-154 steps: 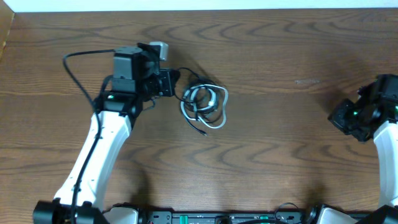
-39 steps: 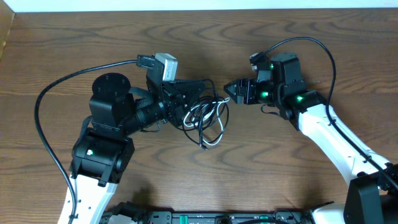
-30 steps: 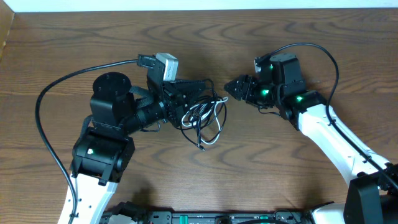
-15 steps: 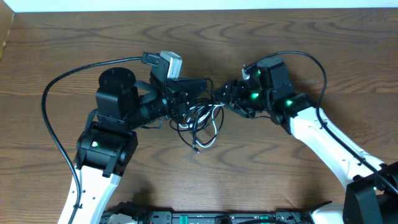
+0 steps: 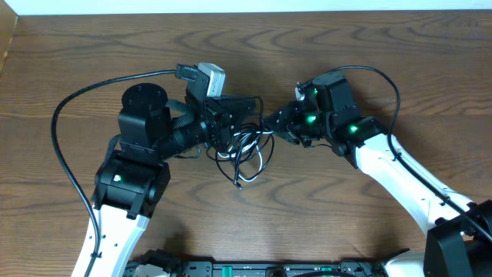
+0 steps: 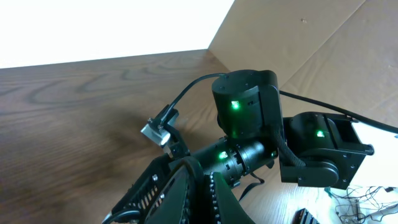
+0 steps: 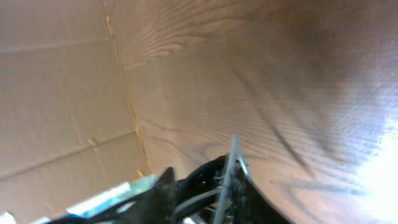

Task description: Untangle cables

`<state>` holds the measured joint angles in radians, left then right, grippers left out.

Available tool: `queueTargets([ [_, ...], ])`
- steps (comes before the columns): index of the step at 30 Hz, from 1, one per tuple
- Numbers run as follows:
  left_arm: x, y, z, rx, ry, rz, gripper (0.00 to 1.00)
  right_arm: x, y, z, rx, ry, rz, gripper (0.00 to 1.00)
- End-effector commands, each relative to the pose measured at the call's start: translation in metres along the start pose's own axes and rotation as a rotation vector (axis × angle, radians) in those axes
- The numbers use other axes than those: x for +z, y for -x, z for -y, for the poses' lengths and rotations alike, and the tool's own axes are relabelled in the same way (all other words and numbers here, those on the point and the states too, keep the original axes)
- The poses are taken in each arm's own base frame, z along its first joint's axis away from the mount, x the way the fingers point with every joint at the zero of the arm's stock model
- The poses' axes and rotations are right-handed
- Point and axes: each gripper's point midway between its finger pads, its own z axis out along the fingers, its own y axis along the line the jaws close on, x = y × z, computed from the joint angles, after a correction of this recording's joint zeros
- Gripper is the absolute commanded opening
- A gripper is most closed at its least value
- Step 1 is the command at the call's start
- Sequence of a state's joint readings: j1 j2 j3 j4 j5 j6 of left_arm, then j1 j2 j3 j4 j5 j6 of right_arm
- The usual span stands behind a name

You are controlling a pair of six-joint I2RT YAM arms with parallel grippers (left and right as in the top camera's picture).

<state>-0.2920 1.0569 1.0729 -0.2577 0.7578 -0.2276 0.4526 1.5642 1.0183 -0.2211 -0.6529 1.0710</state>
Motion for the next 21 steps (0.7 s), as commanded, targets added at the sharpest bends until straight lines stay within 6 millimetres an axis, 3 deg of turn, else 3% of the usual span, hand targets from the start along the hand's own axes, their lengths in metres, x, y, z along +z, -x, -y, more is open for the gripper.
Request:
queueTargets([
  [1,-0.002,0.006,0.007,0.039,-0.023,0.014,0.08,0.008,-0.011,-0.001,0.016,-0.004,-0.032,0.17],
  [2,-0.002,0.006,0.007,0.039,-0.023,0.014,0.08,0.008,-0.013,-0.002,0.021,-0.005,-0.034,0.16],
  [4,-0.002,0.006,0.007,0.039,-0.023,0.015,0.08,0.01,-0.016,-0.003,0.017,-0.005,-0.042,0.01],
  [8,-0.002,0.006,0.007,0.039,-0.022,0.015,0.08,0.012,-0.018,-0.002,0.006,-0.012,-0.041,0.01],
  [13,-0.002,0.006,0.006,0.046,-0.015,0.017,0.08,0.011,-0.004,0.013,-0.046,-0.089,0.043,0.01],
  [21,-0.003,0.011,-0.016,0.07,0.112,0.044,0.08,-0.021,0.035,0.054,-0.013,-0.187,0.124,0.01],
])
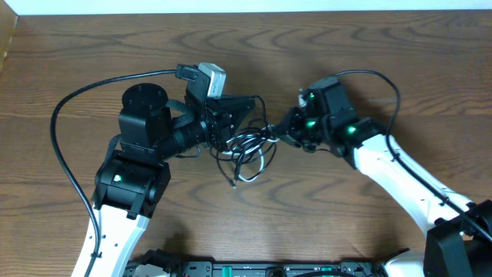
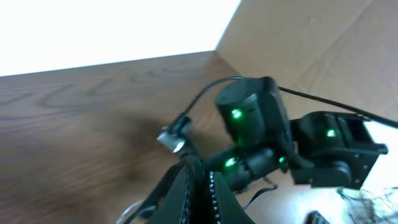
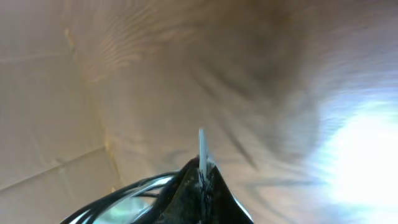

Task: Untangle cables
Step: 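Pull the white cable rightward with the right gripper, stretching it out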

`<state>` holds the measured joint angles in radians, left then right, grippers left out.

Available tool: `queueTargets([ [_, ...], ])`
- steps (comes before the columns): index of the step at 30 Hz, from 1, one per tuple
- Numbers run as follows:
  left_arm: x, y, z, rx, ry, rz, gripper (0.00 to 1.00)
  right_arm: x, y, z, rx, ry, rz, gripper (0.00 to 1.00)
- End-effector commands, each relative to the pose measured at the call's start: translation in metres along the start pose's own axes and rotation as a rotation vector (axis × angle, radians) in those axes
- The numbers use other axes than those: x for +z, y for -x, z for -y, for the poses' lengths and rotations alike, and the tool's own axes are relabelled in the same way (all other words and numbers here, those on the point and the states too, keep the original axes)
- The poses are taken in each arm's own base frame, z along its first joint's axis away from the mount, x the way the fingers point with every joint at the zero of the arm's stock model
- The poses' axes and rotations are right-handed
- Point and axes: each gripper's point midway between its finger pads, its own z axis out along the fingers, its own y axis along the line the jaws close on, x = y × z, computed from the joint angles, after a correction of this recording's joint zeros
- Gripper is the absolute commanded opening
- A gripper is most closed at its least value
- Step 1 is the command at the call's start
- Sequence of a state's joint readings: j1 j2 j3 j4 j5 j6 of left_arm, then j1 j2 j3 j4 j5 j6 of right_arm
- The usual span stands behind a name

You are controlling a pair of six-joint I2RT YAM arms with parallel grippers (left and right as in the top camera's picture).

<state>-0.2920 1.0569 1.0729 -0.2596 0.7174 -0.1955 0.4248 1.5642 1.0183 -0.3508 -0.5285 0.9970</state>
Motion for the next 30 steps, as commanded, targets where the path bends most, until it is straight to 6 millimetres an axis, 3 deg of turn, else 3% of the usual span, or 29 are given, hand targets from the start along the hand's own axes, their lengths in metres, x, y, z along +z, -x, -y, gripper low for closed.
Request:
queueTargets([
  [1,-0.003,0.01,-0.014,0.037,0.097,0.037,0.08,-0.013,0.031,0.024,-0.008,-0.042,0.066,0.01],
  [10,-0.014,0.014,-0.049,0.054,0.265,0.058,0.08,-0.071,0.084,0.103,0.163,-0.149,0.168,0.01],
  [17,-0.033,0.02,-0.08,0.017,0.361,0.087,0.08,-0.123,0.109,0.155,0.3,-0.154,0.24,0.01],
  [30,-0.073,0.025,-0.128,-0.054,0.523,0.133,0.08,-0.206,0.12,0.238,0.478,-0.175,0.384,0.01],
])
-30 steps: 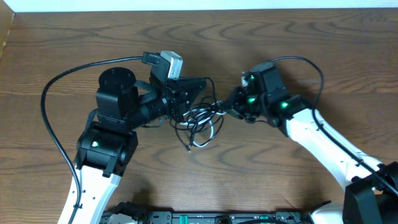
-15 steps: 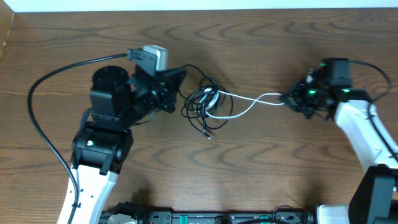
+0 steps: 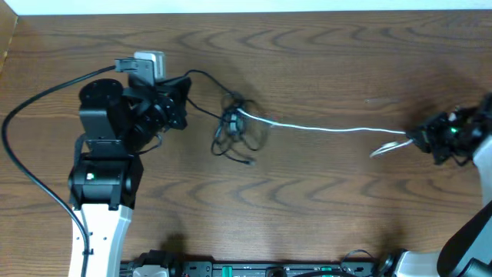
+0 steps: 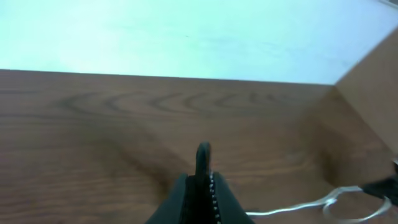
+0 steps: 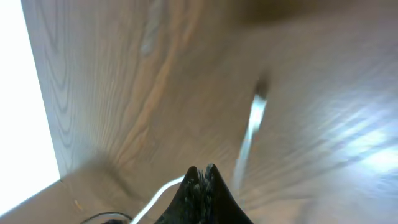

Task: Untangle cables
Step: 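Pull the white cable rightward with the right gripper, stretching it out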

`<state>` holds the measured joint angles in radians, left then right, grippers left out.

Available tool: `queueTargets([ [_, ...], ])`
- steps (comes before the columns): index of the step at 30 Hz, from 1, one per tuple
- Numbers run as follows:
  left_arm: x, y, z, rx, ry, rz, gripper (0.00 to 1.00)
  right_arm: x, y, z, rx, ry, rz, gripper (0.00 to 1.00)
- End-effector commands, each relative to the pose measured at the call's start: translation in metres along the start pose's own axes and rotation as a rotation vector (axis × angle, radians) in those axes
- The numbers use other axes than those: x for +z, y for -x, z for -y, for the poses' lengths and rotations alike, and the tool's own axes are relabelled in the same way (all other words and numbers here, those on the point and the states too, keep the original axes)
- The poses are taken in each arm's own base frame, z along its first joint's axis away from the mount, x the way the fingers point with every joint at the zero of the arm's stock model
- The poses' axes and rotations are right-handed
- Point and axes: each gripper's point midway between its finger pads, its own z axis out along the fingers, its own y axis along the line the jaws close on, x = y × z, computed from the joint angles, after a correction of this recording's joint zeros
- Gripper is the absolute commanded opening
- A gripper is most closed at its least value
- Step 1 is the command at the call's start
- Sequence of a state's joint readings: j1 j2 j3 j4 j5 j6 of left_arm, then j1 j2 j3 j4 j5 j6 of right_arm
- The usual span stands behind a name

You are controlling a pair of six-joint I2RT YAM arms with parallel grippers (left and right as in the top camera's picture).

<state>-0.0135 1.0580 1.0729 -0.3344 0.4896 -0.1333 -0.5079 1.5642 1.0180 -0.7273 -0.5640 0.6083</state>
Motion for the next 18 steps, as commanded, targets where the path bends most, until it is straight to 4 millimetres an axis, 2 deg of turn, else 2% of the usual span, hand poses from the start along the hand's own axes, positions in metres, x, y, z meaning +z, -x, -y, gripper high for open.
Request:
queueTargets([
  [1,-0.008,0.012,-0.016,0.0,0.054,0.039,0.08,-0.011,0.011,0.014,-0.018,0.014,0.013,0.01],
  [7,-0.019,0.02,-0.047,-0.03,0.146,0.073,0.08,-0.027,0.027,0.036,0.063,0.019,0.05,0.01],
  [12,-0.032,0.025,-0.079,-0.065,0.25,0.104,0.08,-0.034,0.033,0.042,0.083,0.039,0.065,0.01],
  [18,-0.045,0.027,-0.103,-0.105,0.319,0.121,0.08,-0.035,0.034,0.043,0.078,0.036,0.071,0.01],
])
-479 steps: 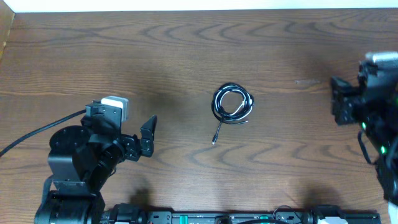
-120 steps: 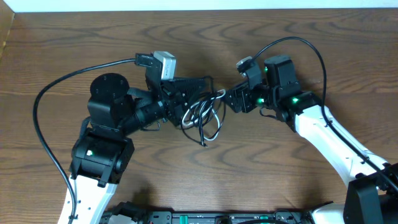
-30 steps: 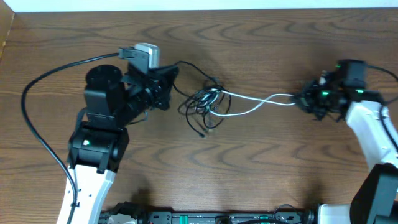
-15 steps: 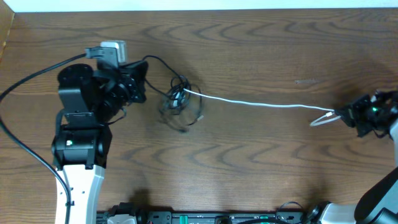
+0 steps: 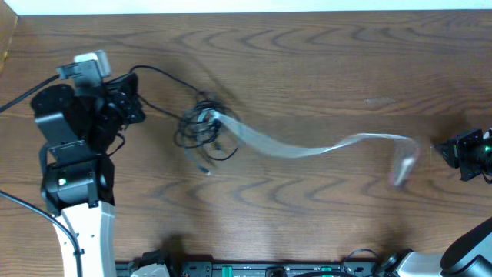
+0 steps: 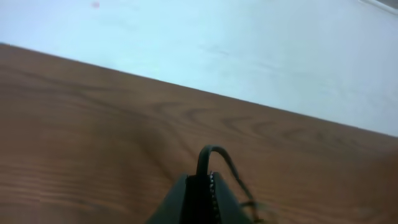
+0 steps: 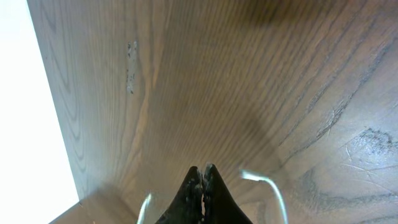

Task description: Untangle cables

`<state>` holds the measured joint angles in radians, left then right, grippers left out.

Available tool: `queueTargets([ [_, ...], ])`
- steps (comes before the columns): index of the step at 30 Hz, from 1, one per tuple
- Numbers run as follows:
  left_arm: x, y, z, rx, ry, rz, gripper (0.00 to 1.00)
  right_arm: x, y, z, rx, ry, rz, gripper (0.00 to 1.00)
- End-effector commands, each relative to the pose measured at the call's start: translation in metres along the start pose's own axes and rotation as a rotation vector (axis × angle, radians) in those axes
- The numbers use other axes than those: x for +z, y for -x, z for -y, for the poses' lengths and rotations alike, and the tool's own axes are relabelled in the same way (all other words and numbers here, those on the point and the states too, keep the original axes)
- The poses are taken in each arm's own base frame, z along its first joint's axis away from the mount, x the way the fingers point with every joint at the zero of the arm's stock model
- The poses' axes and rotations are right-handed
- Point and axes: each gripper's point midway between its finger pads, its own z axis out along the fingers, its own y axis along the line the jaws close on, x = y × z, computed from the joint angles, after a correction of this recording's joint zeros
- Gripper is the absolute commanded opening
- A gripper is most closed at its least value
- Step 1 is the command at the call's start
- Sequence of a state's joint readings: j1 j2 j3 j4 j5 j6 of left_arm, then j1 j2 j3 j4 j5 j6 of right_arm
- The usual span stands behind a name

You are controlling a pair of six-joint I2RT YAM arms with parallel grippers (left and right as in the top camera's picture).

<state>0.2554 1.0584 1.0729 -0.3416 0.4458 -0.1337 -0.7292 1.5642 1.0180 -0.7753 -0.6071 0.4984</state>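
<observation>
A small knot of black cables [image 5: 201, 127] lies left of the table's middle. One black cable [image 6: 211, 152] runs from it to my left gripper [image 5: 132, 96], which is shut on it at the far left; the wrist view shows the left gripper [image 6: 200, 177] pinching that strand. A white cable [image 5: 307, 148], motion-blurred, trails from the knot to a loose end [image 5: 402, 168]. My right gripper [image 5: 440, 149] is at the far right, apart from that end. In its wrist view the right gripper [image 7: 202, 169] is shut with nothing seen between its fingers; blurred white cable [image 7: 268, 185] shows beside them.
The wooden table [image 5: 323, 61] spreads around the cables. A white wall [image 6: 249, 50] borders its far edge. The left arm's own black supply cable [image 5: 15, 204] hangs at the left edge.
The taut white cable has left my right gripper and now lies slack and blurred, its end short of the fingers. My left gripper has moved further left, dragging the black knot along.
Both grippers met at the tangle in the middle of the table. Then each was shut on a strand there. Then they were far apart, the white cable stretched taut to the right. Now the white cable is loose and the knot sits further left.
</observation>
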Motion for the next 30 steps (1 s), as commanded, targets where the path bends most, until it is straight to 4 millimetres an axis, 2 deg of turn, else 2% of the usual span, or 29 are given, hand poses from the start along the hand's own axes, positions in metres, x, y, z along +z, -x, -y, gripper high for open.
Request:
queueTargets([
  [1,-0.007,0.01,-0.015,-0.012,0.051,0.031,0.08,0.0,0.001,0.0,-0.017,0.011,-0.003,0.01],
  [5,-0.01,0.008,-0.026,-0.077,0.079,0.026,0.08,0.0,0.001,-0.001,-0.029,0.013,-0.004,0.01],
  [7,-0.009,0.004,-0.02,-0.103,0.046,0.009,0.08,0.001,-0.003,-0.004,-0.052,0.023,-0.016,0.01],
  [12,-0.008,-0.005,0.019,-0.091,-0.138,-0.043,0.08,0.007,-0.02,-0.026,-0.2,0.104,-0.077,0.04],
  [14,-0.007,-0.009,0.033,-0.08,-0.189,-0.062,0.08,0.01,-0.028,-0.033,-0.26,0.125,-0.1,0.16],
  [16,-0.005,-0.014,0.049,-0.064,-0.235,-0.082,0.08,0.014,-0.037,-0.04,-0.318,0.139,-0.126,0.21],
  [18,-0.004,-0.02,0.066,-0.045,-0.279,-0.102,0.08,0.018,-0.048,-0.047,-0.375,0.153,-0.154,0.31],
  [20,-0.004,-0.026,0.085,-0.021,-0.33,-0.121,0.08,0.024,-0.059,-0.053,-0.432,0.159,-0.183,0.34],
  [26,-0.012,-0.035,0.157,0.086,-0.532,-0.119,0.08,0.04,-0.111,-0.075,-0.641,0.196,-0.31,0.42],
  [30,-0.018,-0.032,0.191,0.103,-0.604,-0.082,0.08,0.05,-0.155,-0.088,-0.758,0.22,-0.413,0.43],
])
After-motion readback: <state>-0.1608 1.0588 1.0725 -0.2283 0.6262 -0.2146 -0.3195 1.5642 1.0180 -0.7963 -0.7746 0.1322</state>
